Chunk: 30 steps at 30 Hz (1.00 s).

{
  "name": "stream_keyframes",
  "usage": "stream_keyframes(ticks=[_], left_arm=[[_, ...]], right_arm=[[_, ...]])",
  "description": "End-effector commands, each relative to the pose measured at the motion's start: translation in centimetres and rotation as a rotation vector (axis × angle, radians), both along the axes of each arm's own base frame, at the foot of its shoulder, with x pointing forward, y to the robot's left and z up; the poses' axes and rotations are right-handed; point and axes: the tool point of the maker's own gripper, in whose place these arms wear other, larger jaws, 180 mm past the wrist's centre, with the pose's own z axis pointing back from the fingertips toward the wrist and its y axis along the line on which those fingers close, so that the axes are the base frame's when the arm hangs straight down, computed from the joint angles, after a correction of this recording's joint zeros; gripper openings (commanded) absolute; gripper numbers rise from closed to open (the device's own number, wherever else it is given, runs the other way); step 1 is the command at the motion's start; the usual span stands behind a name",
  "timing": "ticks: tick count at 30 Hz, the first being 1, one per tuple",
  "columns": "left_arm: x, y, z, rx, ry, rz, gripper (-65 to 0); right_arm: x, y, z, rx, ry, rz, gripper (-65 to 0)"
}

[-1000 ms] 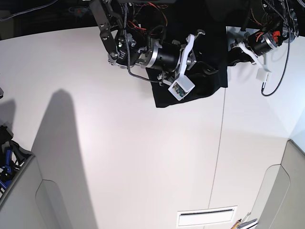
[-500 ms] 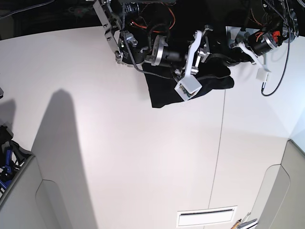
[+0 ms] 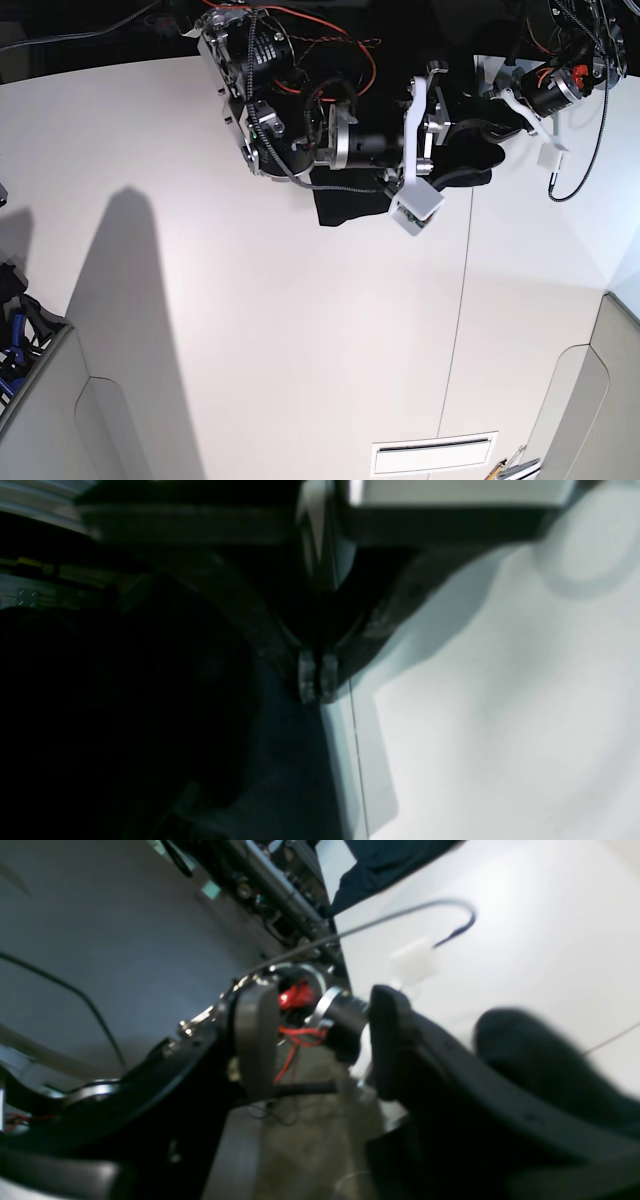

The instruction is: Fold the T-shirt properly

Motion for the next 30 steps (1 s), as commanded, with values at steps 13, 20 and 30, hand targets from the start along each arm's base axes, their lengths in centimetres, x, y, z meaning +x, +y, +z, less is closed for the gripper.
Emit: stream_keyframes(ticks=[13,20,30], left_arm=[[0.4,0.3,0.6,0.001,-0.023,0.000,-65.0],[0.4,0.3,0.6,0.001,-0.023,0.001,-65.0],[0.6,0.1,1.0,-0.025,-0.038,0.008,-65.0]], right_arm=[[9.3,-4.9,0.5,-0.211,-0.264,-0.274,-35.5],[13.2,-12.4,-2.5,-0.348,-0.150,-0.469,-35.8],[9.7,-12.8,-1.6,-0.142,0.031,-0.360,-65.0]])
